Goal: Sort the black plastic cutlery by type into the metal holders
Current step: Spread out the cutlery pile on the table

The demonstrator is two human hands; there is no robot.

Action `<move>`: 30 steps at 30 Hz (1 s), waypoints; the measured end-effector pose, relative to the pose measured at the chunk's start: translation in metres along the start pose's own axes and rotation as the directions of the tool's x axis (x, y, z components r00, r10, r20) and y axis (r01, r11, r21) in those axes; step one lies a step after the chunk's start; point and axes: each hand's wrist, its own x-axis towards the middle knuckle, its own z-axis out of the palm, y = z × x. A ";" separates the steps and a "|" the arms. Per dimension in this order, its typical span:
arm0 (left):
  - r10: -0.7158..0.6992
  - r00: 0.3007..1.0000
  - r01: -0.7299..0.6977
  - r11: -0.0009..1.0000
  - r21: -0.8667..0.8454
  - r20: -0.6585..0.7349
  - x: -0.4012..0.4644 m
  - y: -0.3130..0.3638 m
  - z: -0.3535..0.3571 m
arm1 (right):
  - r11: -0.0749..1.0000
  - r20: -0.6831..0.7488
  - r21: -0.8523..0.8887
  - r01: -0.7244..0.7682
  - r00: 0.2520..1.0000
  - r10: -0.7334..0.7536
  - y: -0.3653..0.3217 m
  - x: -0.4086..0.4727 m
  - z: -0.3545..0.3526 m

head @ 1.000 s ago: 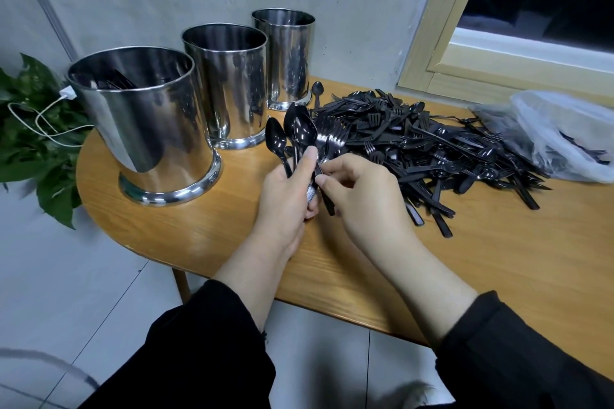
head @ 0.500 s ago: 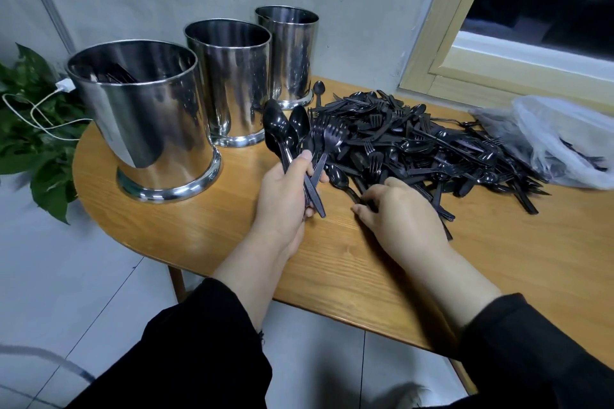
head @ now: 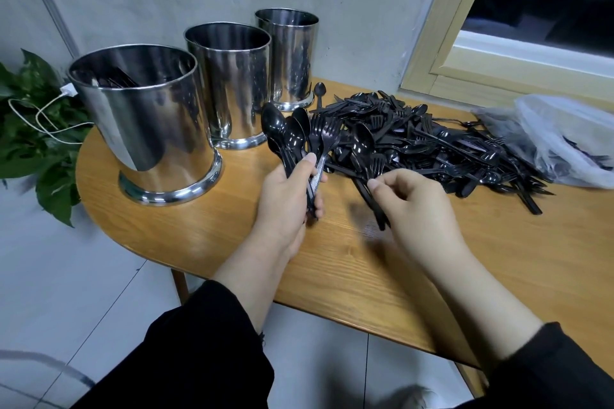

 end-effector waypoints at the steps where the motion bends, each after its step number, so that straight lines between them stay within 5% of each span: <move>1: 0.001 1.000 -0.001 1.000 0.000 0.008 0.000 0.000 0.000 | 1.000 0.008 0.020 0.021 1.000 -0.021 -0.006 -0.001 0.001; 10: 0.006 0.998 -0.006 1.000 0.003 0.067 -0.002 0.001 0.002 | 0.989 0.174 0.146 -0.011 0.985 -0.015 -0.043 0.005 0.031; 14: 0.034 0.996 -0.034 0.999 0.002 0.083 -0.001 -0.001 0.001 | 0.990 0.124 -0.109 0.084 0.990 -0.071 -0.044 0.008 0.034; 17: 0.037 0.995 -0.035 0.999 -0.025 0.091 -0.001 0.001 0.000 | 0.978 0.213 -0.137 0.157 0.969 -0.126 -0.045 0.010 0.027; 20: 0.004 0.996 -0.001 1.000 -0.031 0.086 -0.002 0.003 -0.001 | 0.984 0.036 -0.119 0.133 0.991 -0.130 -0.031 0.019 0.019; 22: -0.012 0.994 0.014 1.000 -0.016 0.110 -0.003 0.004 -0.001 | 0.998 -0.072 0.063 0.024 0.997 -0.019 -0.023 0.027 0.013; 25: -0.040 0.982 0.038 0.999 0.013 0.185 -0.005 0.006 -0.002 | 0.922 0.147 0.353 -0.158 0.983 0.112 -0.022 0.036 0.006; 30: -0.098 0.942 0.087 0.995 0.050 0.320 -0.008 0.008 -0.003 | 0.901 0.387 0.411 -0.137 0.921 -0.036 -0.029 0.047 0.008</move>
